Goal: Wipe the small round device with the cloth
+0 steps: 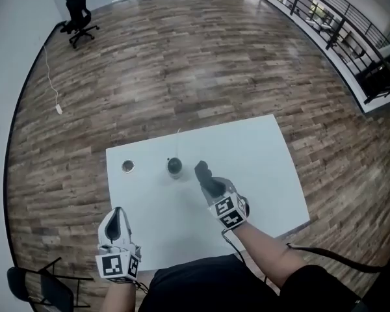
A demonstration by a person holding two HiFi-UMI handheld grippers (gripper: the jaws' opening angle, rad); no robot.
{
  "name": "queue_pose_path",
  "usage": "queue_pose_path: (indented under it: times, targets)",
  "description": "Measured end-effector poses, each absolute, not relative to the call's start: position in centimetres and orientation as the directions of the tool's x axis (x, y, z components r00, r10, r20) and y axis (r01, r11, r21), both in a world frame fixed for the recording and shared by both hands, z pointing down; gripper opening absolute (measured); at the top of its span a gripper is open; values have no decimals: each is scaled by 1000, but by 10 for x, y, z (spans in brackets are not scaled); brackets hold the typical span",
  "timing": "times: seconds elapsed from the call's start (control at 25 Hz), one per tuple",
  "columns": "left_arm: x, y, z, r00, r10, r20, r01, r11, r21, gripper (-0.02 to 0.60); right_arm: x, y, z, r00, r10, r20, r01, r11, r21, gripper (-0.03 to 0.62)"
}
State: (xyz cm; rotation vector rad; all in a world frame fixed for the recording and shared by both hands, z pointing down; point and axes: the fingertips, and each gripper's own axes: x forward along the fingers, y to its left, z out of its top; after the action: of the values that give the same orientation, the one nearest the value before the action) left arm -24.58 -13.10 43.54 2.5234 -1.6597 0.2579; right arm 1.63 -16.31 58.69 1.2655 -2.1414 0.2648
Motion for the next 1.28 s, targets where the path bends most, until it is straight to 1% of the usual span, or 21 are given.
queue_pose_path:
  times: [0.16, 0.36, 0.84, 1.28]
  targets:
    - [-258, -132, 440, 354, -908, 224, -933, -360, 15, 8, 5, -199, 559, -366, -740, 564, -829, 534, 163, 123]
    - [-272, -127, 445, 314, -917, 245, -948, -318, 25, 8, -15, -227, 547, -411, -732, 544, -803, 573, 165, 123]
    - [-305, -109, 456, 214, -934, 286, -976, -215, 31, 8, -44, -257, 571, -449, -663, 600, -754, 641, 144, 121]
    - [-315, -103, 463, 193, -936, 294, -981, -188, 44, 8, -60, -251, 588, -462, -608, 646, -712, 688, 138, 121]
